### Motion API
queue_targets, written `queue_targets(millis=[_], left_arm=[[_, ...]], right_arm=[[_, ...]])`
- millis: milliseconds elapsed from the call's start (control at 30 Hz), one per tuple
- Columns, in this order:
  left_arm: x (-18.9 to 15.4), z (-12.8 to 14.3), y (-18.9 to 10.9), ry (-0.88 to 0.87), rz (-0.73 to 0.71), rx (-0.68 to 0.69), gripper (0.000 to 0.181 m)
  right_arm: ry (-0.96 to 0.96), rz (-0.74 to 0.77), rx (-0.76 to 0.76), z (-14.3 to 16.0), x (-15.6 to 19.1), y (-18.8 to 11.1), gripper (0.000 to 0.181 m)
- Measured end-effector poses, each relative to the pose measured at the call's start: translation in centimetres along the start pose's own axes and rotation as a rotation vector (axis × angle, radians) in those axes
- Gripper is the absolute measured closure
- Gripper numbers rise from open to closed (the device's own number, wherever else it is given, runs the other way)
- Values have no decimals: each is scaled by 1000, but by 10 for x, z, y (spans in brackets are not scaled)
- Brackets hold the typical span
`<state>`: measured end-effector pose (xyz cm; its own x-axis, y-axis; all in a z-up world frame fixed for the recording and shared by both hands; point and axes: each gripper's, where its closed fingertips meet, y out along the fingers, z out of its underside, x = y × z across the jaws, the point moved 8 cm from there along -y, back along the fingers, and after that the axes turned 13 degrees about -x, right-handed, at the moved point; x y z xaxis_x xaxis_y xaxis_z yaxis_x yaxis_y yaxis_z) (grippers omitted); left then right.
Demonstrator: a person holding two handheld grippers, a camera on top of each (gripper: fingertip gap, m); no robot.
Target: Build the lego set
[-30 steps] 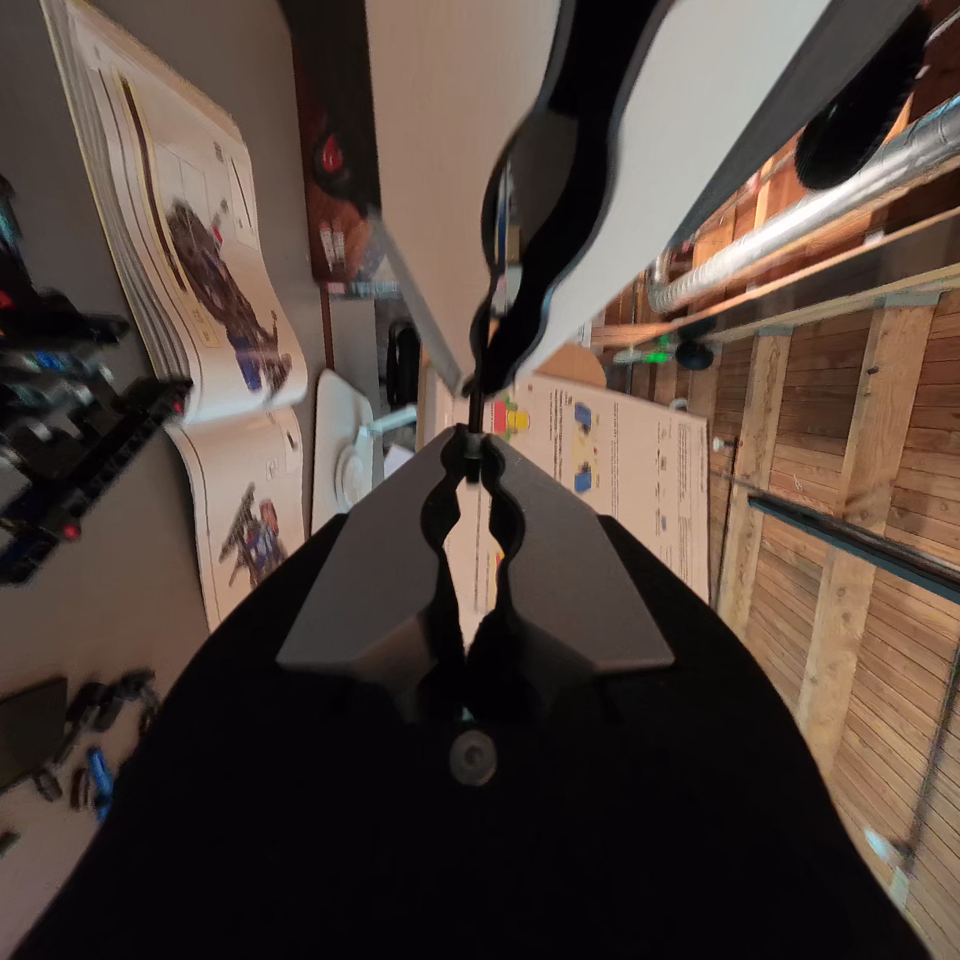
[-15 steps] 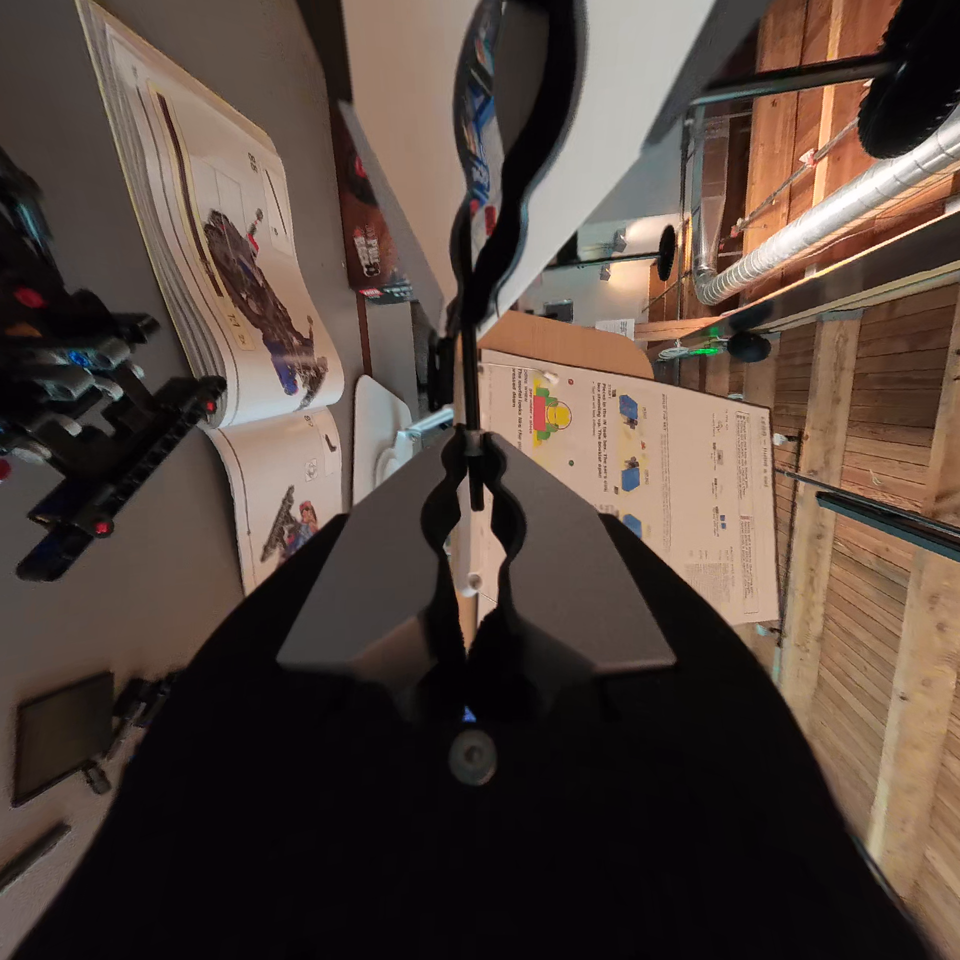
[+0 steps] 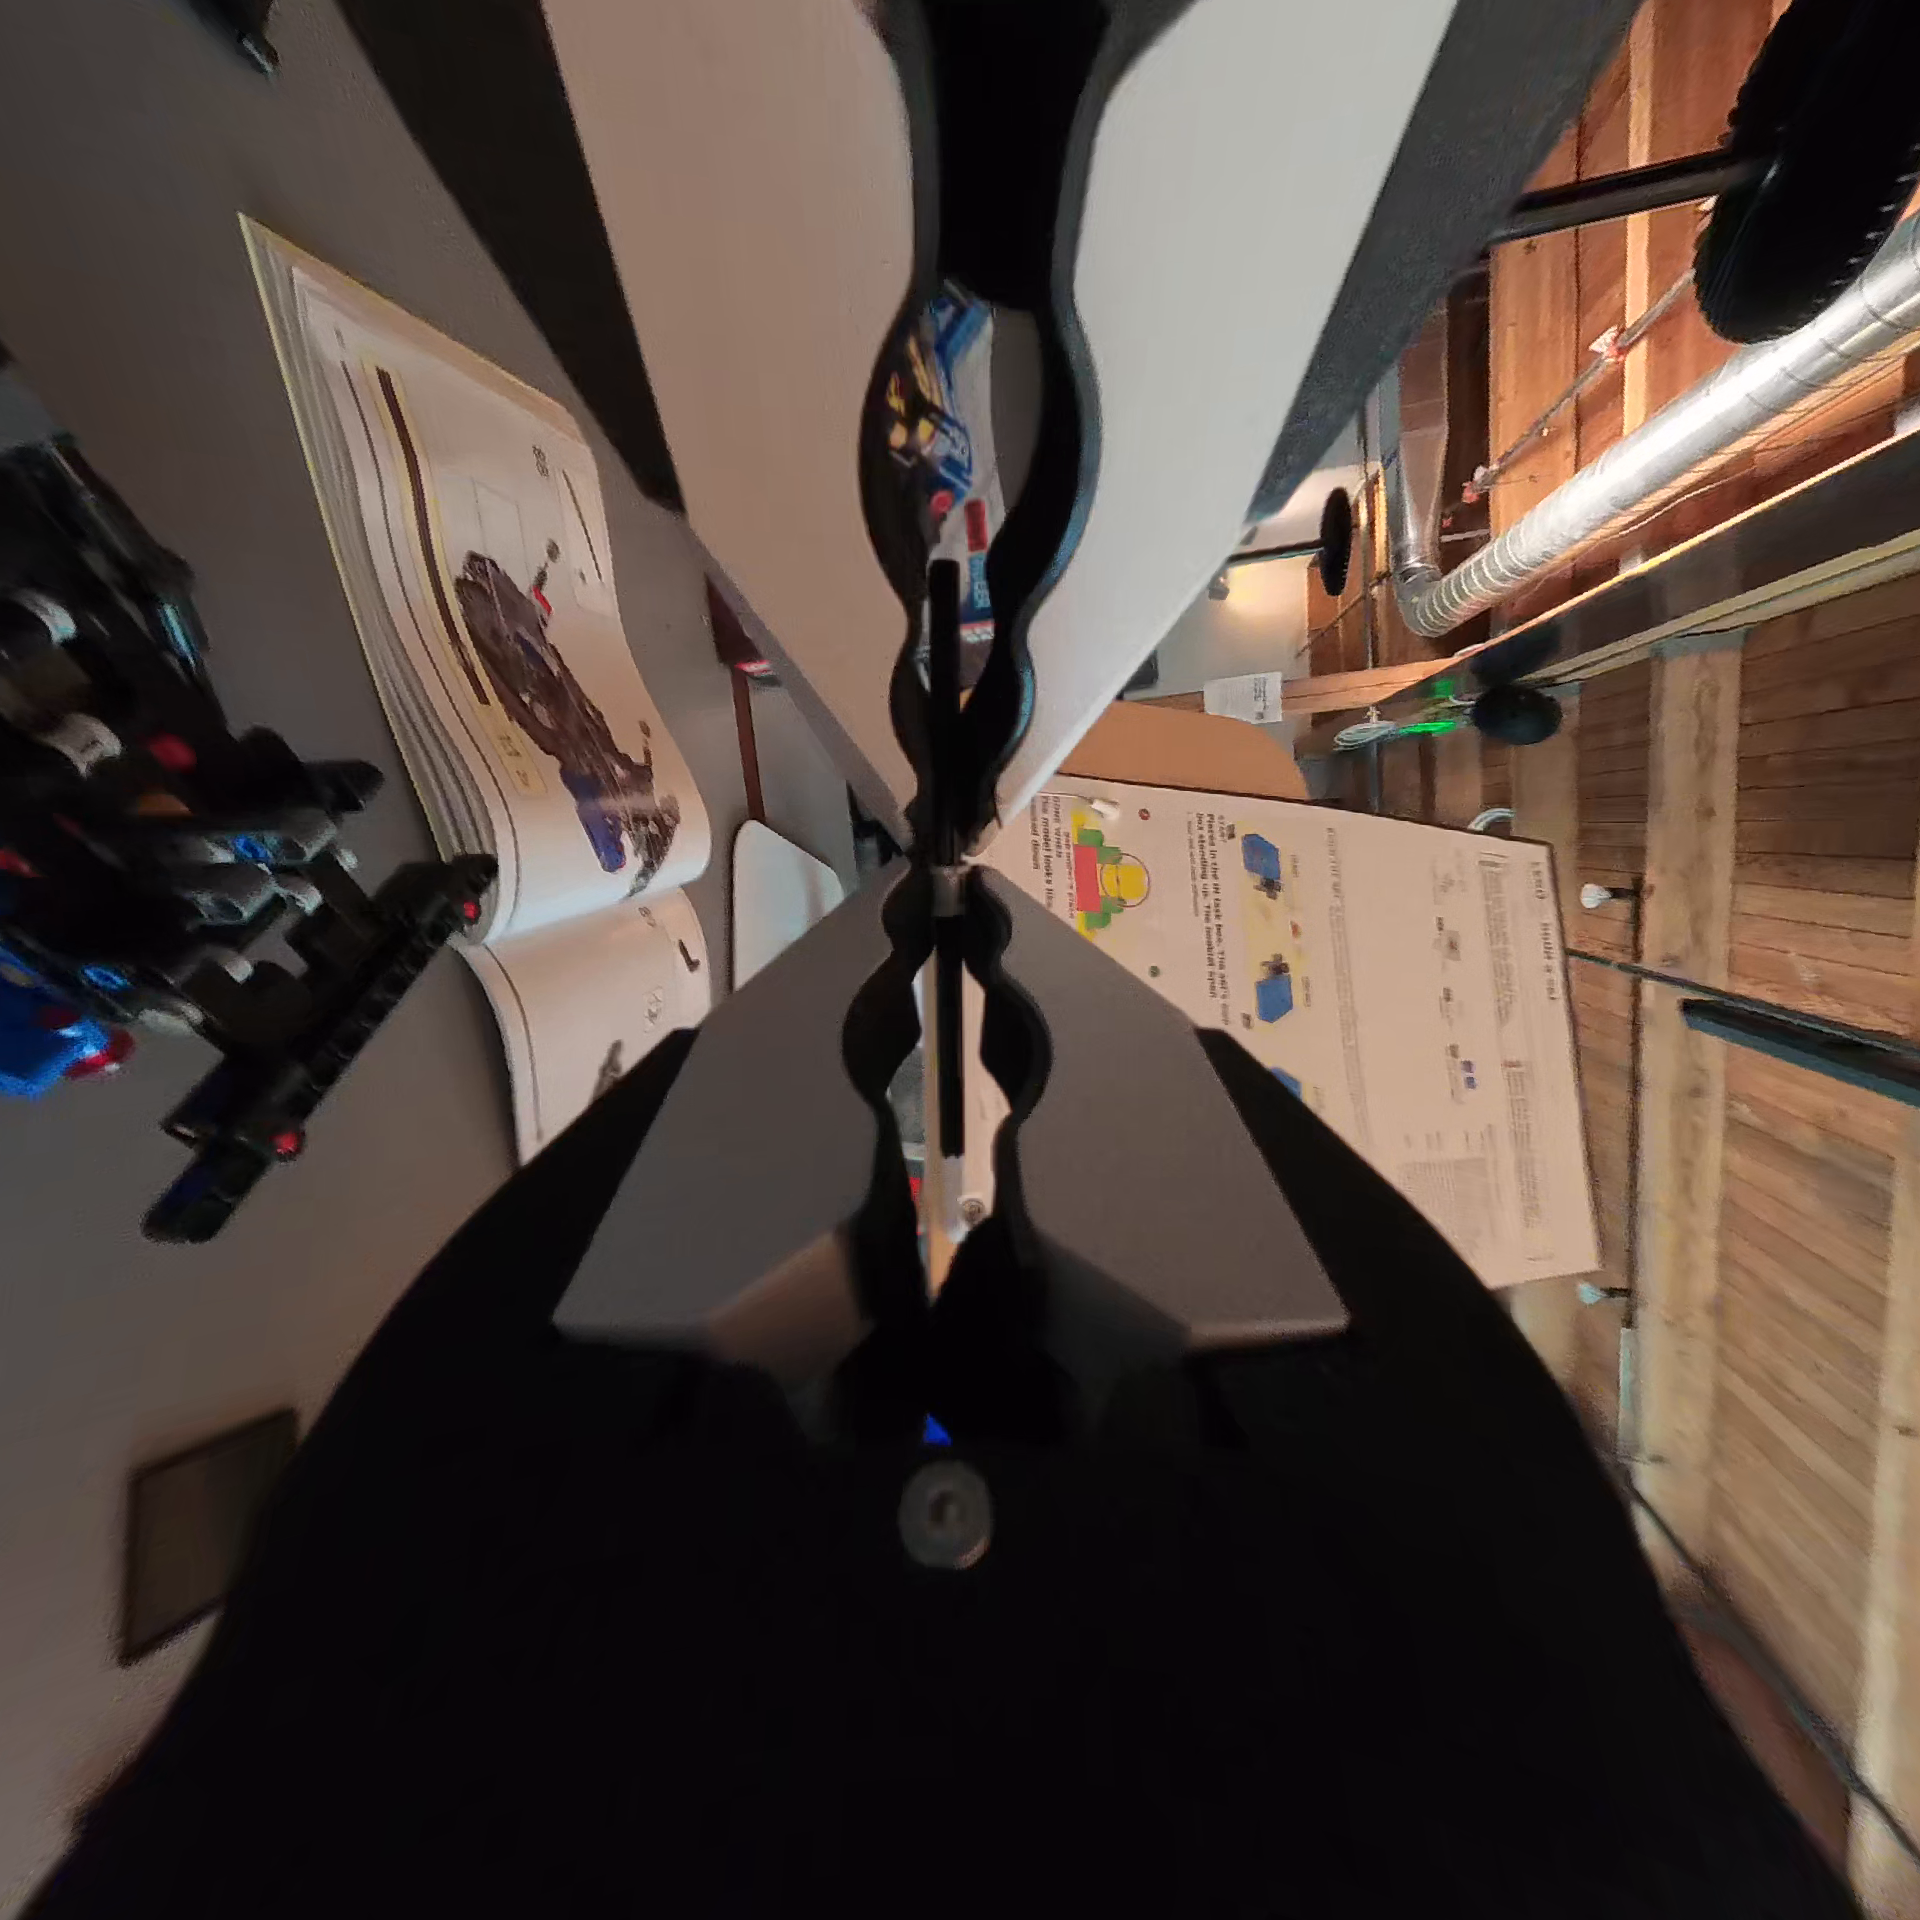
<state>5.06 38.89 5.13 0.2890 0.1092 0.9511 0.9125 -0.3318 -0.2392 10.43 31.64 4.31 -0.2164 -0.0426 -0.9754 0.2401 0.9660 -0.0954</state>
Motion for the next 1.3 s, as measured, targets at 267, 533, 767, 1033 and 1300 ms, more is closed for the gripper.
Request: queue_targets(millis=[267,533,767,1033,1300], left_arm=[[-3,2,-2,-38,20,-38,179],[-7,2,-22,-63,25,-31,179],[-14,57,-115,-391,-17,67,179],[-65,94,-154,-948,-161,-163,180],[-69,117,-168,-1091,-300,-152,180]], right_arm=[[123,-63,-67,5,3,0,176],[193,-109,-151,-7,4,-2,176],[705,-241,-351,-8,-20,-24,156],[1185,-508,-443,24,37,-28,156],[1463,-309,-400,42,35,-14,164]])
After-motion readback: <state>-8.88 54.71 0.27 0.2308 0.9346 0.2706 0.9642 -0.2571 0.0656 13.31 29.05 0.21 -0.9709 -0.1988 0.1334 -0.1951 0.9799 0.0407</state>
